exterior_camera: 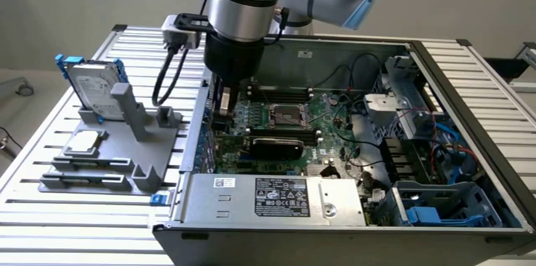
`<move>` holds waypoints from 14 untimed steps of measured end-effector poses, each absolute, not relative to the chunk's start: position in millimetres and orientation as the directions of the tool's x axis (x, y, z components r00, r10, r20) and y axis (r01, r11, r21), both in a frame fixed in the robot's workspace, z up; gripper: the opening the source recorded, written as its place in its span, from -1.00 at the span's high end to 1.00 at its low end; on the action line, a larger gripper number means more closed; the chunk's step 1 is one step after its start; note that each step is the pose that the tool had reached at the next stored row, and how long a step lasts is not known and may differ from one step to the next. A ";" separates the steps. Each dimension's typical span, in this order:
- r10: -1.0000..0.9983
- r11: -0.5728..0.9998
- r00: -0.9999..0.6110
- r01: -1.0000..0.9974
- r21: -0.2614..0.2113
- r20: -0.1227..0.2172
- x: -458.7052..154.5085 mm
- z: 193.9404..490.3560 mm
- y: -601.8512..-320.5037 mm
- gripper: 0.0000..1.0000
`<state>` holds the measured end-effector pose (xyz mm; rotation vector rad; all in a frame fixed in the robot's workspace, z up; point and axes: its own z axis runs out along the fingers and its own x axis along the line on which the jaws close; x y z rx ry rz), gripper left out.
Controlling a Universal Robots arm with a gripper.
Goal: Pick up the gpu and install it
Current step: 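Press down on the gpu until it lock into place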
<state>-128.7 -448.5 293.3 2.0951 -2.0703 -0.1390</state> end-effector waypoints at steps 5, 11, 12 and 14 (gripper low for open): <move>-0.997 -0.003 0.018 -0.979 0.203 0.069 -128.7 293.6 -447.9 0.79; -0.997 0.001 0.014 -0.979 0.204 0.071 -128.6 293.6 -447.6 0.79; -0.997 0.002 0.013 -0.979 0.204 0.072 -128.6 293.6 -447.5 0.79; -0.997 0.004 0.011 -0.979 0.206 0.073 -128.7 293.7 -447.3 0.79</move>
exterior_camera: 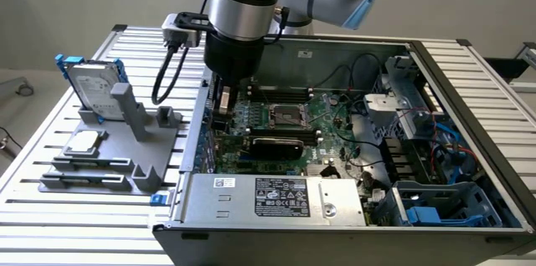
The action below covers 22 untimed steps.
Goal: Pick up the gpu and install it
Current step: 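Press down on the gpu until it lock into place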
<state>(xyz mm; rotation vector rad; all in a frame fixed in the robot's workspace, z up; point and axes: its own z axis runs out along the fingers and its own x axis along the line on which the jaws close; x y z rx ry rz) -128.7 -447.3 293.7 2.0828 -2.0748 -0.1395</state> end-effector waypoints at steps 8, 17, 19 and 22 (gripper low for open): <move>-0.997 0.009 0.006 -0.978 0.209 0.073 -128.7 293.8 -446.5 0.79; -0.997 0.011 0.004 -0.977 0.212 0.073 -128.7 296.7 -446.4 0.79; -0.997 0.012 0.004 -0.977 0.212 0.073 -128.7 297.1 -446.4 0.79; -0.997 0.013 0.003 -0.977 0.212 0.073 -128.7 297.3 -446.4 0.79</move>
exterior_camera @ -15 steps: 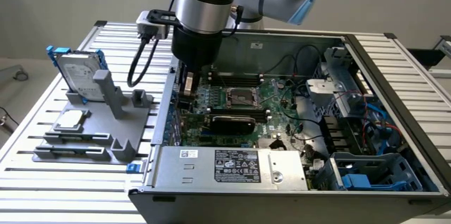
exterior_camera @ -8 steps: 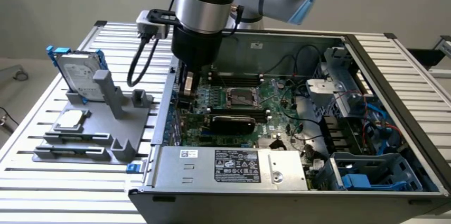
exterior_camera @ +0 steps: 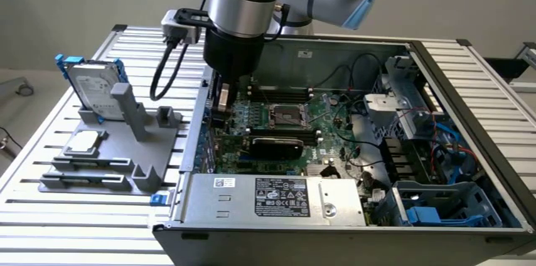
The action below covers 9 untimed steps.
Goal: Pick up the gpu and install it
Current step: 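Press down on the gpu until it lock into place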
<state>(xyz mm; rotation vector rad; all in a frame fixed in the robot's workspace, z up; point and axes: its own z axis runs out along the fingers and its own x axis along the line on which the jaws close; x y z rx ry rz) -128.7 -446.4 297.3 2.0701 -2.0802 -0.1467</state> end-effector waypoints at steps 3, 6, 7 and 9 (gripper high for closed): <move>-0.997 0.014 0.002 -0.977 0.213 0.073 -128.7 297.9 -446.4 0.79; -0.997 0.015 0.001 -0.977 0.213 0.073 -128.7 298.0 -446.4 0.79; -0.997 0.015 0.000 -0.977 0.213 0.073 -128.7 298.0 -446.4 0.79; -0.997 0.017 -0.001 -0.977 0.213 0.073 -128.7 298.0 -446.4 0.79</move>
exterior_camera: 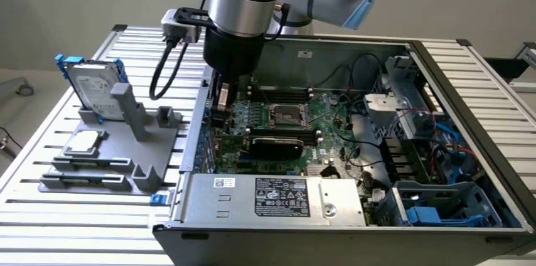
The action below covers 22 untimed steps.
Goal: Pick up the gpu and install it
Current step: 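Press down on the gpu until it lock into place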
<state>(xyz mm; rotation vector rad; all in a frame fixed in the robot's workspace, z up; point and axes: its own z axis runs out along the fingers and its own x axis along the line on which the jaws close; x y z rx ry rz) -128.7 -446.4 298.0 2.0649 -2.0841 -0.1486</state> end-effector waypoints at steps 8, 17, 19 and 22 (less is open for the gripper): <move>-0.997 0.024 -0.009 -0.977 0.214 0.074 -128.7 297.6 -446.4 0.79; -0.997 0.033 -0.017 -0.976 0.216 0.074 -128.6 295.5 -446.4 0.79; -0.997 0.034 -0.019 -0.975 0.219 0.074 -128.6 295.7 -446.4 0.79; -0.997 0.038 -0.021 -0.973 0.226 0.074 -128.9 297.5 -446.3 0.79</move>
